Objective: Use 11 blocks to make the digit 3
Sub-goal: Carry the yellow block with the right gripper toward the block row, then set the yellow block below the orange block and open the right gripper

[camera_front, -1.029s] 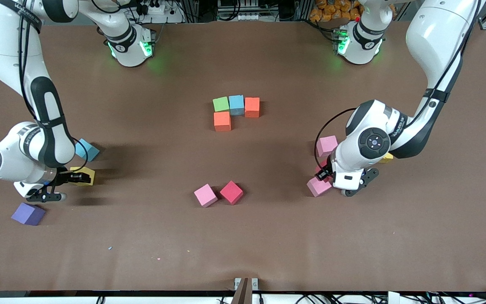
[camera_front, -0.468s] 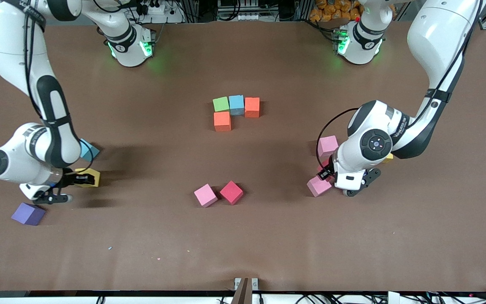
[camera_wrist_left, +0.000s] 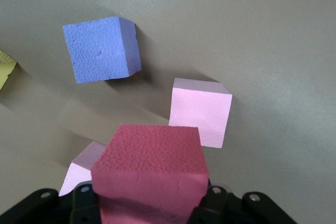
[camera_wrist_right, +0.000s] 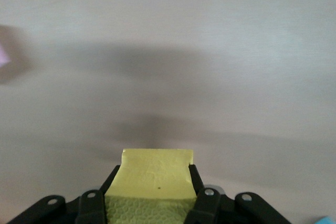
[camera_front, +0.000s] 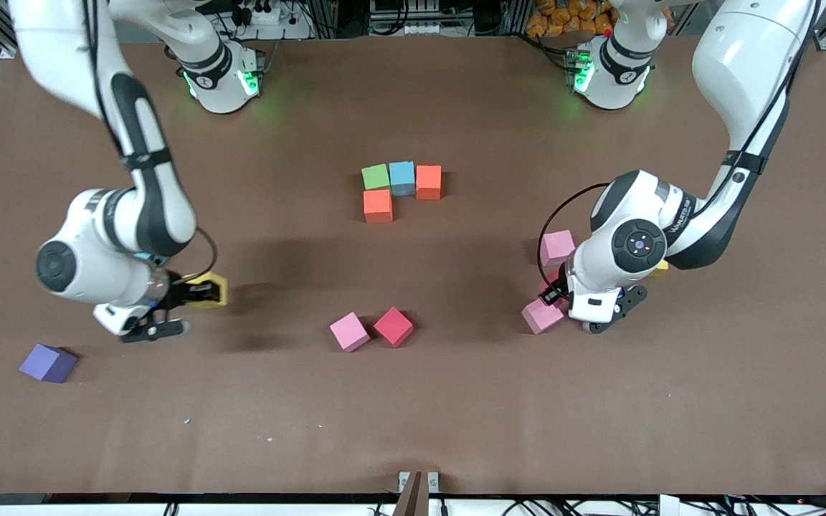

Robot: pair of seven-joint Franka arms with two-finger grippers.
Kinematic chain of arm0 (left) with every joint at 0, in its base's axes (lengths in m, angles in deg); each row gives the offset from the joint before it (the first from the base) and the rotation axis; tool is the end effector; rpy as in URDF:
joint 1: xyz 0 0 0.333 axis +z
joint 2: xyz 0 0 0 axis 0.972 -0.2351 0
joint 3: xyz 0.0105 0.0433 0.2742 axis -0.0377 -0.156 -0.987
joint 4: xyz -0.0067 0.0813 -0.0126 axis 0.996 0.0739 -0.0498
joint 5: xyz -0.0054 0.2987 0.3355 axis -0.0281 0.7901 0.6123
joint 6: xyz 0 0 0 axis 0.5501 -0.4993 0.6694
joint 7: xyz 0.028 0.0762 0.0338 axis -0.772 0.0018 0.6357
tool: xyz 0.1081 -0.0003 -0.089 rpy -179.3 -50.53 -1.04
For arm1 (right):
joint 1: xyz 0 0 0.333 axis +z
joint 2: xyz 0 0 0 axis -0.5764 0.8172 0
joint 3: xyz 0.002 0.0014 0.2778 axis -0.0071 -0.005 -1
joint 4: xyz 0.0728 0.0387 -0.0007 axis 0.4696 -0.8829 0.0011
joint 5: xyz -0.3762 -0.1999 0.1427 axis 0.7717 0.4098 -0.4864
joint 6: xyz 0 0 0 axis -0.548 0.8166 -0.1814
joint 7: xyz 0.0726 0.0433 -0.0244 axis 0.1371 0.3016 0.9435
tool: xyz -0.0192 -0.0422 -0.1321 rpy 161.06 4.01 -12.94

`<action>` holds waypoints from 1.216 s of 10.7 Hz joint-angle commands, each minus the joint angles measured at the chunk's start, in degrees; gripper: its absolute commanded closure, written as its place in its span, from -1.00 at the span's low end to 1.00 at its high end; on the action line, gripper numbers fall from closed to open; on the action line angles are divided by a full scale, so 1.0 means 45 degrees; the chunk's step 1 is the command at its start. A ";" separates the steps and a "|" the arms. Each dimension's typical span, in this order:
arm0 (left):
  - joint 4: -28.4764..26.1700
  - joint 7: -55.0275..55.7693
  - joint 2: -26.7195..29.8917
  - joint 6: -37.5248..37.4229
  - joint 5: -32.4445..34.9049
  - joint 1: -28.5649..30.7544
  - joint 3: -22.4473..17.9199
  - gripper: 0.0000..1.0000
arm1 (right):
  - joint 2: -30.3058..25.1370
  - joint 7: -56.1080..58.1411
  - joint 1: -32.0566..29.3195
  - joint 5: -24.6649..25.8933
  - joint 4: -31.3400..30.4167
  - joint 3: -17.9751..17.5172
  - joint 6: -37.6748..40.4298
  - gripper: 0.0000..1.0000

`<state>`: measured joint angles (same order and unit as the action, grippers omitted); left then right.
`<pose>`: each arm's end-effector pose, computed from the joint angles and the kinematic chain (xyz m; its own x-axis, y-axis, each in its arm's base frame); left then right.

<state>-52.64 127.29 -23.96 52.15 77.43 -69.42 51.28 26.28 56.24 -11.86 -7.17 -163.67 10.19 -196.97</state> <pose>0.6330 -0.2699 0.2053 0.8070 0.5815 -0.1028 0.5791 -0.8134 -0.0544 0.6577 0.0953 0.1913 0.9833 0.1486 -0.1048 0.1318 -0.9795 -0.1523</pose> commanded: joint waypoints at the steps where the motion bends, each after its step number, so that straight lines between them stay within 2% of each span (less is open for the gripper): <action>1: 0.0033 -0.0284 0.0092 -0.0240 -0.0227 0.0070 0.0060 1.00 | -0.0715 -0.2217 0.1563 0.0002 -0.0591 0.0102 0.0176 0.48; 5: 0.0033 -0.0304 0.0092 -0.0240 -0.0246 0.0089 0.0060 1.00 | -0.0678 -0.6187 0.4103 -0.0154 -0.0592 0.0063 -0.0115 0.42; 7: 0.0052 -0.0323 0.0092 -0.0259 -0.0227 0.0109 0.0060 1.00 | -0.0484 -0.7691 0.5121 -0.0173 -0.0572 0.0044 -0.0854 0.41; 13: 0.0052 -0.0207 0.0444 -0.0666 -0.0344 0.0304 0.0118 1.00 | 0.0805 -1.0294 0.6842 -0.0173 -0.0533 0.0005 -0.2848 0.41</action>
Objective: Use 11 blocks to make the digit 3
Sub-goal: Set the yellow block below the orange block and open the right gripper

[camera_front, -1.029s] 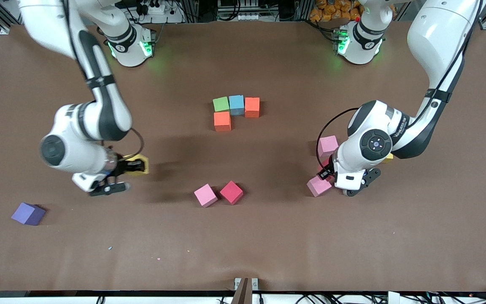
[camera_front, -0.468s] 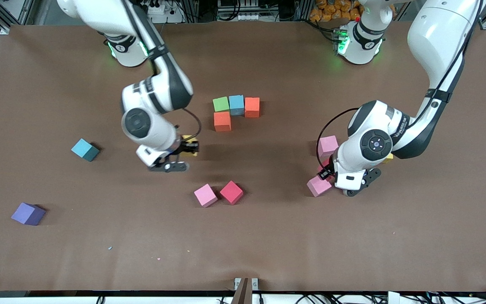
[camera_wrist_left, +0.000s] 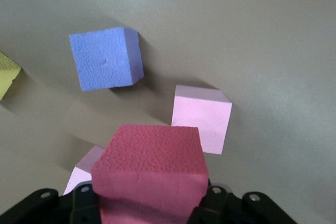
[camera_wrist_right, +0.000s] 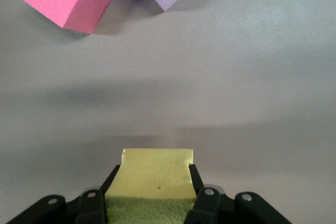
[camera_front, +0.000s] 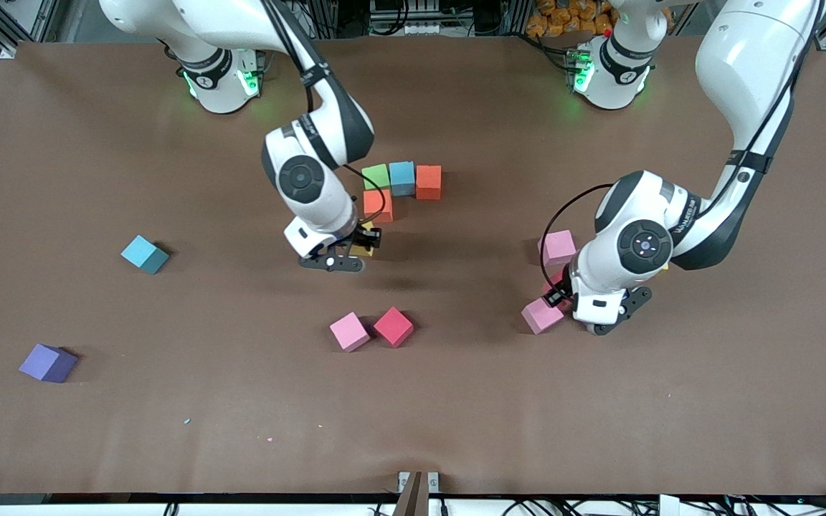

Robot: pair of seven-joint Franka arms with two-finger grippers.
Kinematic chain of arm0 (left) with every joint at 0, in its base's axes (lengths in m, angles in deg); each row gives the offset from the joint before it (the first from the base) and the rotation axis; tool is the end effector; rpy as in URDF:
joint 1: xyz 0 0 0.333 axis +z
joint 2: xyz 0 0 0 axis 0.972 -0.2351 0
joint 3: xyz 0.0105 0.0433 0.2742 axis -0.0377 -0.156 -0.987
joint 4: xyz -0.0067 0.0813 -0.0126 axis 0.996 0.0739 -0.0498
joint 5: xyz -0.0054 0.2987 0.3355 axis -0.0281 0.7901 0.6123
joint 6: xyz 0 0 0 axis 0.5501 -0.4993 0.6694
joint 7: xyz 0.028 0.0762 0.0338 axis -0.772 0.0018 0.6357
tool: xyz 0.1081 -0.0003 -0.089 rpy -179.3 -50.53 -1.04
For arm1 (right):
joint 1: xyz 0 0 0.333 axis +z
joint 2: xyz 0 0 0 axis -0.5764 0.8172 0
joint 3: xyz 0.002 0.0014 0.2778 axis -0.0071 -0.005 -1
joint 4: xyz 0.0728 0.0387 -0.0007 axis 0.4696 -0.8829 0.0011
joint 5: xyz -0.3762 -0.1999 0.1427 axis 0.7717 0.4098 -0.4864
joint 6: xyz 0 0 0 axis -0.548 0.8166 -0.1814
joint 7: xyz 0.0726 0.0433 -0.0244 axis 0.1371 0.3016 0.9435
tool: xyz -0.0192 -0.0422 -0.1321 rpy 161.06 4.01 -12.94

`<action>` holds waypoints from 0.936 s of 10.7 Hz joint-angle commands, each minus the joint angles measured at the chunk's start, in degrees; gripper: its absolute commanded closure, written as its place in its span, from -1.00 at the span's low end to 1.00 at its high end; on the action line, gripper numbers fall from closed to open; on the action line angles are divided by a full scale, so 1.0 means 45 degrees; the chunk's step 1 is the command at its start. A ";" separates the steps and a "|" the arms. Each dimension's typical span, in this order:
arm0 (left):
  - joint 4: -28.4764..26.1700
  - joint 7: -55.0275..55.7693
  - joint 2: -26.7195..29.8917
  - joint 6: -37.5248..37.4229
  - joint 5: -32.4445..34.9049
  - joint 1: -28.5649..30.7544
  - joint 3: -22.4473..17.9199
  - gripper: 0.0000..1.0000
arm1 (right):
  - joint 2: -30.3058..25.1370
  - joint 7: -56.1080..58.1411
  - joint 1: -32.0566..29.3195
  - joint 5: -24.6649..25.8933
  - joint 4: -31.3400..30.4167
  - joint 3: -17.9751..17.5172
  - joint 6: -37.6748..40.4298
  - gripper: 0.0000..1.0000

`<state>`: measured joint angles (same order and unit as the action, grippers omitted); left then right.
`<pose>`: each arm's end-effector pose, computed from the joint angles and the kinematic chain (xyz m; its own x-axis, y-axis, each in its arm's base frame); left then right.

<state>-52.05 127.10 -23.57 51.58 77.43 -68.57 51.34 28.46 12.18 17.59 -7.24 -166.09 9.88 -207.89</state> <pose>0.6399 -0.2601 0.2135 0.8001 0.5921 -0.0960 0.5901 -0.8057 -0.0512 0.5353 0.4032 0.1613 0.9891 -0.1279 -0.0735 -0.1335 -0.9880 -0.0776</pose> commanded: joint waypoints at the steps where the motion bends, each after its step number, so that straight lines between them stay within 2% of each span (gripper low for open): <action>1: -0.0060 -0.0143 0.0375 -0.0582 -0.0344 0.0134 0.0125 1.00 | 0.0458 -0.0697 0.0398 -0.0159 -0.0015 0.0054 -0.0579 0.40; 6: 0.0018 0.0072 0.0415 -0.0680 -0.0325 0.0134 0.0106 1.00 | 0.0596 -0.0797 0.0418 -0.0159 -0.0113 -0.0493 -0.0854 0.34; 10: 0.0234 -0.0064 0.0376 -0.0680 -0.0305 0.0154 0.0067 1.00 | 0.0596 -0.0661 0.0223 -0.0100 -0.1088 -0.0962 -0.2084 0.33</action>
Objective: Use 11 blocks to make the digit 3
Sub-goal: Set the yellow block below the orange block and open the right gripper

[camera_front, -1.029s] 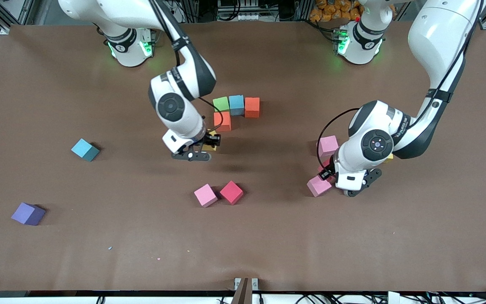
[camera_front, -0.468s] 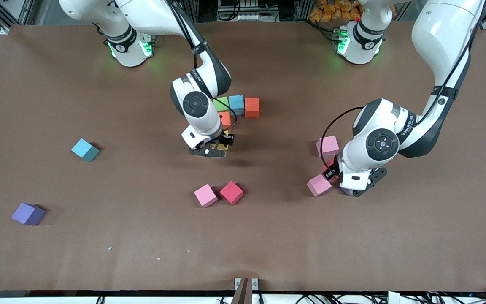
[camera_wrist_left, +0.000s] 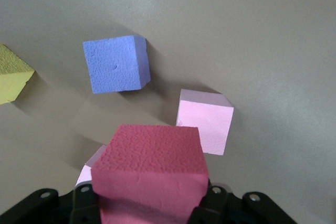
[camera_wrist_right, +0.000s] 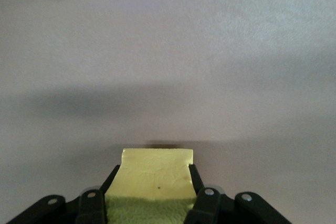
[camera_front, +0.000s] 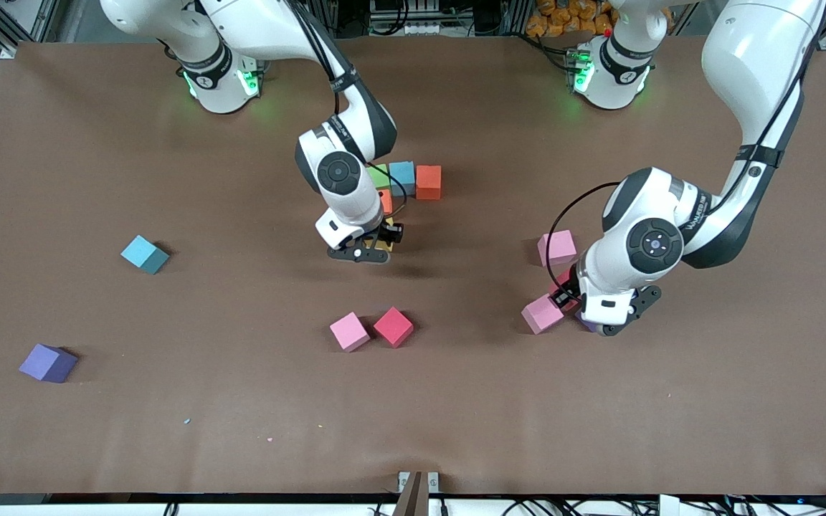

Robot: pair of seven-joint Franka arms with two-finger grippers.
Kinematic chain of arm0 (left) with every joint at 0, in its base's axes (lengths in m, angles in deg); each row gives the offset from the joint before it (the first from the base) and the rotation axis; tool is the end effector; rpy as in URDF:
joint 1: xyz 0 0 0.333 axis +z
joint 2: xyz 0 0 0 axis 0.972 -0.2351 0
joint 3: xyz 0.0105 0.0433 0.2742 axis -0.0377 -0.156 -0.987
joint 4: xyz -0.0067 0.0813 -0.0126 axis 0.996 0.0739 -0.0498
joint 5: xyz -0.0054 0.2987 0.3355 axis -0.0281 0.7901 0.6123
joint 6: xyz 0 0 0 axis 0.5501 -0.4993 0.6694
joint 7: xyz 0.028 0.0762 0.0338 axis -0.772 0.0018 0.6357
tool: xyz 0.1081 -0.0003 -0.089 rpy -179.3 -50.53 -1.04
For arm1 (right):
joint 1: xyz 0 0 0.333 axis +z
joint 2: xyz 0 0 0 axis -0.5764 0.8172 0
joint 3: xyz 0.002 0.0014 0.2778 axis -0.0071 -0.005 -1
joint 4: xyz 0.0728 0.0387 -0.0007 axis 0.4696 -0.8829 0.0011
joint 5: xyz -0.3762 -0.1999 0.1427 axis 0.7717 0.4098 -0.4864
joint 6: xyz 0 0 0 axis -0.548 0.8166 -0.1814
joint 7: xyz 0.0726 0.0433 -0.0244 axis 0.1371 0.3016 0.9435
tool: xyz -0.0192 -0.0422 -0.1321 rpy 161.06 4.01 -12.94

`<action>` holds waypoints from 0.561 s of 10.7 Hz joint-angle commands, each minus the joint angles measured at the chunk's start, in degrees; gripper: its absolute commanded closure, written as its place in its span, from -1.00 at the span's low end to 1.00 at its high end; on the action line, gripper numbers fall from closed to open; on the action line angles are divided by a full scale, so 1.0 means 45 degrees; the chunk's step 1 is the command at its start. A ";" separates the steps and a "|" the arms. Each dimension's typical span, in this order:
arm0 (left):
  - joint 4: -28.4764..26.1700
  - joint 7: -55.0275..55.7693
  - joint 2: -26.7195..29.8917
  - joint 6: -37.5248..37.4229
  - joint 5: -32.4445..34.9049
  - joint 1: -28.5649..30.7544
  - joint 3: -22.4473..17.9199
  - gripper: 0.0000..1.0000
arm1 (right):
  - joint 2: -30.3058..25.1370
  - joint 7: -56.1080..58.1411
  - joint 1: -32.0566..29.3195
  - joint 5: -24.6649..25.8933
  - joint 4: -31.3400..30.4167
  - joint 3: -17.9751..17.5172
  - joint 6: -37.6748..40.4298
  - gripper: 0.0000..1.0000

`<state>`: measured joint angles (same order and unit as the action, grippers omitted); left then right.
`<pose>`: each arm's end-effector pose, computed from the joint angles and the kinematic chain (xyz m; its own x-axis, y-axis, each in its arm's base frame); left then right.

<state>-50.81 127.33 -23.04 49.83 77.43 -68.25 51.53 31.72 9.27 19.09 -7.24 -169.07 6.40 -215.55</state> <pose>0.6452 -0.2559 0.2275 0.7936 0.6018 -0.0898 0.5992 -0.7986 -0.0560 0.4945 0.4298 0.1077 0.9911 -0.1205 -0.0565 -0.1247 -0.9893 -0.0759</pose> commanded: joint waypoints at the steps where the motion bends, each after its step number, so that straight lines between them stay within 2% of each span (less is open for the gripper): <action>1: -0.0041 -0.0117 0.0220 -0.0291 -0.0324 0.0103 0.0024 1.00 | -0.0167 -0.0013 -0.0111 -0.0100 -0.0544 -0.0227 -0.0422 0.33; 6: -0.0060 0.0038 0.0201 -0.0291 -0.0344 0.0182 0.0004 1.00 | -0.0129 -0.0013 -0.0052 -0.0081 -0.0662 -0.0344 -0.0559 0.31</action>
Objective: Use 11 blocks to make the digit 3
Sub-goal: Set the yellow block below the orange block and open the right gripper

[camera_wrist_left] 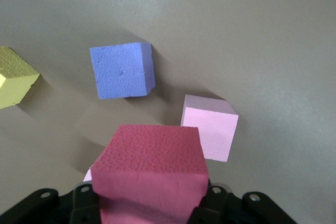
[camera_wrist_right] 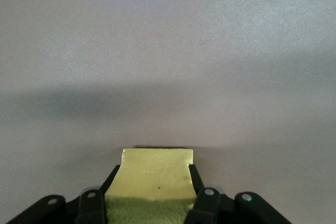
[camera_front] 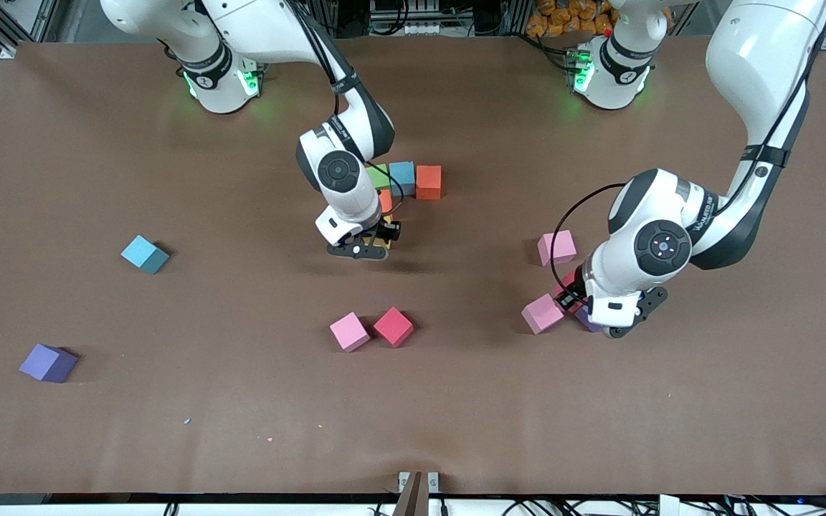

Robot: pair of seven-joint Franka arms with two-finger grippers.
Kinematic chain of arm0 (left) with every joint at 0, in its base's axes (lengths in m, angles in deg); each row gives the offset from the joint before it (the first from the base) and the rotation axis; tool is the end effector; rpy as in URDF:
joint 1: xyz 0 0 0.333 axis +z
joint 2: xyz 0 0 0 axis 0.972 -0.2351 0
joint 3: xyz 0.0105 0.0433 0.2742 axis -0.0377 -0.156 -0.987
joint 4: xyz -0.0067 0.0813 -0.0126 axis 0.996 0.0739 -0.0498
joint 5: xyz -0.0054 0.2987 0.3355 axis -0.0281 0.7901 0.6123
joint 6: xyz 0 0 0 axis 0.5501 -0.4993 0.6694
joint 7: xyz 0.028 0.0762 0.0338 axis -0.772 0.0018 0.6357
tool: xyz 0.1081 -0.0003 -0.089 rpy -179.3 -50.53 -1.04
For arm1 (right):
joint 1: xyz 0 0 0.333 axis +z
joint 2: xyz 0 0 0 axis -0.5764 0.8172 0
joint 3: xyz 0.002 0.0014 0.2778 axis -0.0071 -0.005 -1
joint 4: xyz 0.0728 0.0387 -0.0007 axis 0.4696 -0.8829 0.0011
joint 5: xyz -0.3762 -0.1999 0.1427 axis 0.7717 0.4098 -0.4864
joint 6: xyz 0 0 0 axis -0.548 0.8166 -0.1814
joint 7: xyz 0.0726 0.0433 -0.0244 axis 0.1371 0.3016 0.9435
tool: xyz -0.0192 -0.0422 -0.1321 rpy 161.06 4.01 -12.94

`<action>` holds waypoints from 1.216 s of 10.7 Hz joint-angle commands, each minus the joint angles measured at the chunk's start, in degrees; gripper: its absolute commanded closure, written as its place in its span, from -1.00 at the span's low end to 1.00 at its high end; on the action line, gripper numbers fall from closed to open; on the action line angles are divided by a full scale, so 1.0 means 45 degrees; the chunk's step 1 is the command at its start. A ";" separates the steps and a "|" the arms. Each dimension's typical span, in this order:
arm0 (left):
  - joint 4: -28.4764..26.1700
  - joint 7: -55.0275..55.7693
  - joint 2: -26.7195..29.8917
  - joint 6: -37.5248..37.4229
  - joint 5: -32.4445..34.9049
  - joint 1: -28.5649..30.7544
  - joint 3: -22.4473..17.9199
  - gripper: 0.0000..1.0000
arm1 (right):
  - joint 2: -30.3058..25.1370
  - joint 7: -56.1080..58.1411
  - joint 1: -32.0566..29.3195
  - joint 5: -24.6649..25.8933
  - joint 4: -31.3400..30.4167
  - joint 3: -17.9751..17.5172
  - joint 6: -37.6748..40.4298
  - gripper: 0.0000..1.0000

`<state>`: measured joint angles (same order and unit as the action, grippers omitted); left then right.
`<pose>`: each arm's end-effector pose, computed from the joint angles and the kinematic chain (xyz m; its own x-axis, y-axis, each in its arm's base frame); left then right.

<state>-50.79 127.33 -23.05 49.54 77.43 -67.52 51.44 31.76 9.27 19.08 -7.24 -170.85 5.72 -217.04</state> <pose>0.6482 -0.2463 0.2269 0.7848 0.6130 -0.0913 0.6100 -0.7901 -0.0612 0.4838 0.4266 0.0952 0.9912 -0.1173 -0.0611 -0.1214 -0.9902 -0.0697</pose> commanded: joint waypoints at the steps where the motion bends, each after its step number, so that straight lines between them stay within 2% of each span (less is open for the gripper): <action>1: -0.0065 0.0040 0.0202 -0.0226 -0.0344 -0.0001 0.0043 1.00 | -0.0136 -0.0015 -0.0051 -0.0061 -0.0324 -0.0212 -0.0324 0.31; 7: -0.0085 0.0040 0.0143 -0.0516 -0.0324 -0.0021 0.0024 1.00 | -0.0156 0.0044 -0.0012 0.0037 -0.0520 -0.0231 -0.0481 0.28; 10: -0.0065 -0.0019 0.0143 -0.0577 -0.0246 0.0018 0.0024 1.00 | -0.0156 0.0044 0.0008 0.0037 -0.0617 -0.0368 -0.0579 0.18; 13: -0.0046 -0.0038 0.0143 -0.0577 -0.0246 0.0038 0.0024 1.00 | -0.0176 0.0179 0.0008 0.0075 -0.0754 -0.0368 -0.0599 0.17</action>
<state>-50.97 127.33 -23.09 47.91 77.42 -67.54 51.48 31.72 9.49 19.09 -7.11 -172.22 4.60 -218.73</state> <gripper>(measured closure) 0.396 0.471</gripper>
